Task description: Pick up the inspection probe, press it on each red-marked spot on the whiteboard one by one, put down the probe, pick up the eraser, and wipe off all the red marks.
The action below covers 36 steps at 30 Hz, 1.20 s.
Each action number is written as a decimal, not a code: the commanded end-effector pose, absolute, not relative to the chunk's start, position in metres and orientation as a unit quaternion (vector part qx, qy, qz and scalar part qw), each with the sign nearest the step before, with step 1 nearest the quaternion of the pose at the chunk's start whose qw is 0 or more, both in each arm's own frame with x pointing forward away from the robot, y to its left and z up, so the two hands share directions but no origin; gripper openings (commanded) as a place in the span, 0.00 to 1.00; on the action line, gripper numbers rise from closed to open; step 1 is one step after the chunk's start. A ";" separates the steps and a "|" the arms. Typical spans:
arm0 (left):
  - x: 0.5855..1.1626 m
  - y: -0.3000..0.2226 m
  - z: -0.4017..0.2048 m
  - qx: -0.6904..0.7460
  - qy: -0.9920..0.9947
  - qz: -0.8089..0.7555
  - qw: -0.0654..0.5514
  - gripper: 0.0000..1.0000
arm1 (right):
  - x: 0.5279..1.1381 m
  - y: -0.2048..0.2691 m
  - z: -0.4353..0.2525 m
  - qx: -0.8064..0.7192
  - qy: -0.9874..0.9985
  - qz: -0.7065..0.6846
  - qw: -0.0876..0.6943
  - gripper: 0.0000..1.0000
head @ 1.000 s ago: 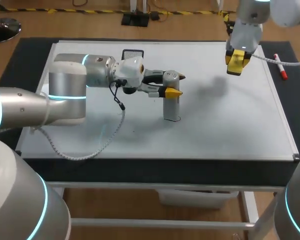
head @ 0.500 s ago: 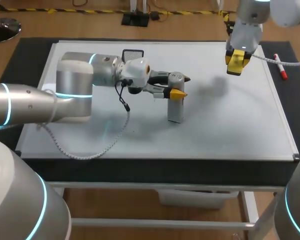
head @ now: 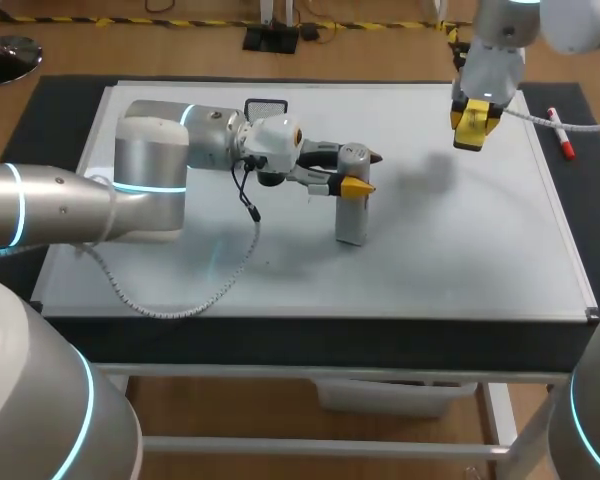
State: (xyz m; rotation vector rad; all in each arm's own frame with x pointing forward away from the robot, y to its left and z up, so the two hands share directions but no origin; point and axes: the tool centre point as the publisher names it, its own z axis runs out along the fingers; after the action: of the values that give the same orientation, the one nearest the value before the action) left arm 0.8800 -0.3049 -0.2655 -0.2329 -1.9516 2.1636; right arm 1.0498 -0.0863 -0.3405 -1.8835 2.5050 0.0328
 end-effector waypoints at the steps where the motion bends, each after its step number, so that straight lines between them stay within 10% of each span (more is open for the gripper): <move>1: 0.881 -0.306 -0.267 -0.081 -0.661 0.737 0.112 0.00 | 1.050 -0.087 -0.340 -0.602 0.799 0.010 0.003 0.00; 36: 0.886 -0.304 -0.270 -0.078 -0.665 0.733 0.117 0.00 | 1.050 -0.087 -0.340 -0.602 0.799 0.010 0.003 0.00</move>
State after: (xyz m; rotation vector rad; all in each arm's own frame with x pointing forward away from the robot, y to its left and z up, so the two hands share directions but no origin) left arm 0.8832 -0.3039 -0.2684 -0.2230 -1.9555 2.1475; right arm 1.0498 -0.0863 -0.3405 -1.8835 2.5049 0.0329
